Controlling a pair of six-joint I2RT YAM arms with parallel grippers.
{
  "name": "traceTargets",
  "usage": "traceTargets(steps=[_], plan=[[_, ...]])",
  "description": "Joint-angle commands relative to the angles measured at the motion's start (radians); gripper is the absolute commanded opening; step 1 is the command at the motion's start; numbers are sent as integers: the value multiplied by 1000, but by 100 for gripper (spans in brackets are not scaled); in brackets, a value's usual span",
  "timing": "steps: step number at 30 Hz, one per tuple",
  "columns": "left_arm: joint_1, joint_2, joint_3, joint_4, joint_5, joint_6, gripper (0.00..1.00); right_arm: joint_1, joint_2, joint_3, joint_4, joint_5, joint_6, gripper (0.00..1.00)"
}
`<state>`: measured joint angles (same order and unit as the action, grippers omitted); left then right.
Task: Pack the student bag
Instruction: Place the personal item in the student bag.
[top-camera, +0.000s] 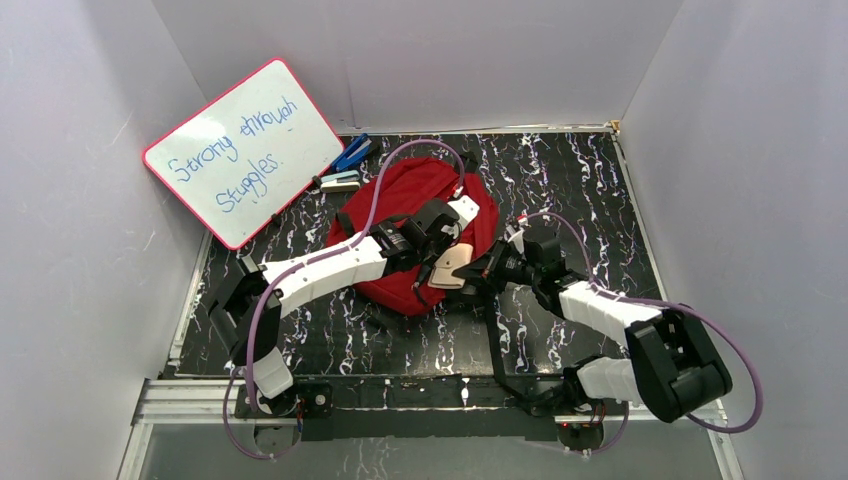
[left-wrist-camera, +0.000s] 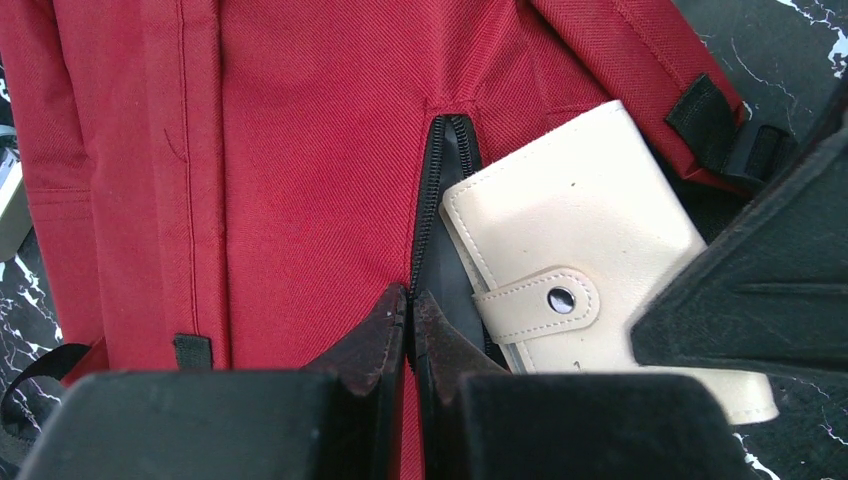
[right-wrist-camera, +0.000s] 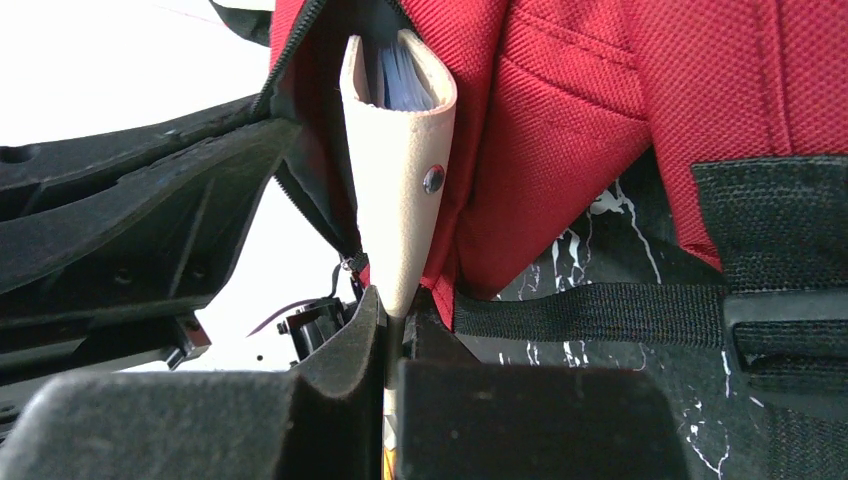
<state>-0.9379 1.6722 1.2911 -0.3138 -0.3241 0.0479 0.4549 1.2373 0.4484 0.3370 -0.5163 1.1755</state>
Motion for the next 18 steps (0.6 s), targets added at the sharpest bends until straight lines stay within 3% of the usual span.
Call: traceTargets(steps=[1, 18], plan=[[8, -64, 19, 37, -9, -5, 0, 7, 52, 39, 90, -66, -17, 0], [8, -94, -6, 33, 30, -19, 0, 3, 257, 177, 107, -26, -73, 0]])
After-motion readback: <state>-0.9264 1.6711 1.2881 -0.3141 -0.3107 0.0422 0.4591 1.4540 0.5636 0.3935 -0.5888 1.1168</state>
